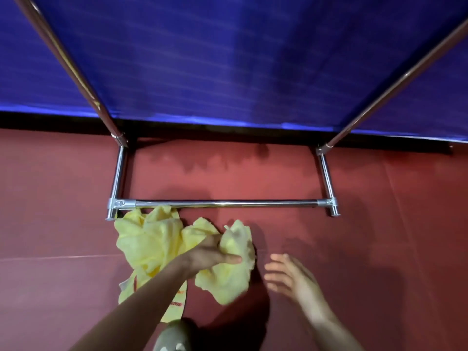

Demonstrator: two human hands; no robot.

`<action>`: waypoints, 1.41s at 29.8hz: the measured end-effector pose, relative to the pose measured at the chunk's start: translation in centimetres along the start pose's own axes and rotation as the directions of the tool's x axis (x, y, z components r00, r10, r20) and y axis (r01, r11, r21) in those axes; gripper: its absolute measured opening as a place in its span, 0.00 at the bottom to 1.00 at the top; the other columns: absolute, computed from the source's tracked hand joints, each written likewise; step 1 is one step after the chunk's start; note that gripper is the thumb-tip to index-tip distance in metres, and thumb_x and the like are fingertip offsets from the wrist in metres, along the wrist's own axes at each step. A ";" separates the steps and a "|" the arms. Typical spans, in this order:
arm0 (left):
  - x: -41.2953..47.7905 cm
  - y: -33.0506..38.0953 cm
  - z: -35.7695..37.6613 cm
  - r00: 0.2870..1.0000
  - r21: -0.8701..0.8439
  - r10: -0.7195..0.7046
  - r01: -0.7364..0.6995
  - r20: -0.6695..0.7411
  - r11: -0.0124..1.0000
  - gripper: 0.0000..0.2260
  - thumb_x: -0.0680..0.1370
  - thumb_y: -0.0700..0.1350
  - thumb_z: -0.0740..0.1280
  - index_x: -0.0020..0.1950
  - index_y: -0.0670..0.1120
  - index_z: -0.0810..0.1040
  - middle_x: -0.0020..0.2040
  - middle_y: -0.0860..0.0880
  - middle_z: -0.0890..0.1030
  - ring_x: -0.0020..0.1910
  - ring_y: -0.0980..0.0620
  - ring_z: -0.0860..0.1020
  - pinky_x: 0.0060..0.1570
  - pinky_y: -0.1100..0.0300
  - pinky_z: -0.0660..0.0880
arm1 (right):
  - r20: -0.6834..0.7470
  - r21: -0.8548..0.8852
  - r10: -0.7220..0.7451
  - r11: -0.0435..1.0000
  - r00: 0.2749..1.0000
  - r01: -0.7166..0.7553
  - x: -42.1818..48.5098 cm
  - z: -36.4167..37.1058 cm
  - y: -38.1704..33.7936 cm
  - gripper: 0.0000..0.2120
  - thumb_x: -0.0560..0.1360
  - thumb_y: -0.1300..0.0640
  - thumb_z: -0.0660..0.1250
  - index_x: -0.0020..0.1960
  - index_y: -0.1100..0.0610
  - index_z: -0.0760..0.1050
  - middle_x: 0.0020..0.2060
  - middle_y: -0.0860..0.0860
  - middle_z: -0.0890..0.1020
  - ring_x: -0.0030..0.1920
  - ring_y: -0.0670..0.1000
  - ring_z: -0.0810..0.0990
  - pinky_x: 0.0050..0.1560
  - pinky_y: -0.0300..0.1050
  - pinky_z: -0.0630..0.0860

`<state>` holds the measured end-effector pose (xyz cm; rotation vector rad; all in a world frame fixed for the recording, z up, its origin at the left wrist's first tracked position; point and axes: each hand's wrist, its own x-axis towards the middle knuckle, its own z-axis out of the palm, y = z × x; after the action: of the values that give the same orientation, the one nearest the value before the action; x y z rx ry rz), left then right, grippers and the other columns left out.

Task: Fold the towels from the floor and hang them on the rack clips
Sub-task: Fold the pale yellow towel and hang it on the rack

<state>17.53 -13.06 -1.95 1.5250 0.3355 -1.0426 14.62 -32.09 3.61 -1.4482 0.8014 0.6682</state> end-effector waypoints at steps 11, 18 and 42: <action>-18.2 11.3 2.9 0.902 -0.008 0.331 -0.342 0.279 0.940 0.23 0.71 0.30 0.67 0.62 0.48 0.71 0.45 0.58 0.81 0.47 0.59 0.79 0.46 0.66 0.75 | 0.087 0.110 0.143 0.982 0.986 -0.152 -8.8 1.4 -8.4 0.32 0.68 0.33 0.58 0.45 0.63 0.78 0.36 0.56 0.84 0.41 0.55 0.79 0.39 0.44 0.73; -26.3 12.9 4.1 0.877 0.015 0.436 -0.448 0.202 0.894 0.25 0.65 0.36 0.71 0.61 0.49 0.72 0.49 0.55 0.82 0.50 0.57 0.79 0.48 0.64 0.75 | 0.373 0.117 -0.167 0.984 0.913 0.132 -17.4 0.7 -10.3 0.24 0.77 0.44 0.51 0.53 0.59 0.79 0.48 0.54 0.84 0.51 0.48 0.81 0.53 0.39 0.75; -39.2 19.2 11.7 0.755 0.069 0.654 -0.655 0.046 0.752 0.19 0.76 0.55 0.52 0.38 0.47 0.78 0.30 0.55 0.81 0.33 0.62 0.78 0.39 0.70 0.73 | 0.619 -0.177 -0.583 0.550 0.527 0.816 -37.2 -2.9 -15.7 0.06 0.69 0.54 0.66 0.33 0.51 0.77 0.23 0.41 0.77 0.28 0.36 0.72 0.30 0.28 0.67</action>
<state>4.66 -15.26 41.26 1.5321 -0.2640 -0.5039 5.25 -32.65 43.02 -1.7390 -0.4505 0.5252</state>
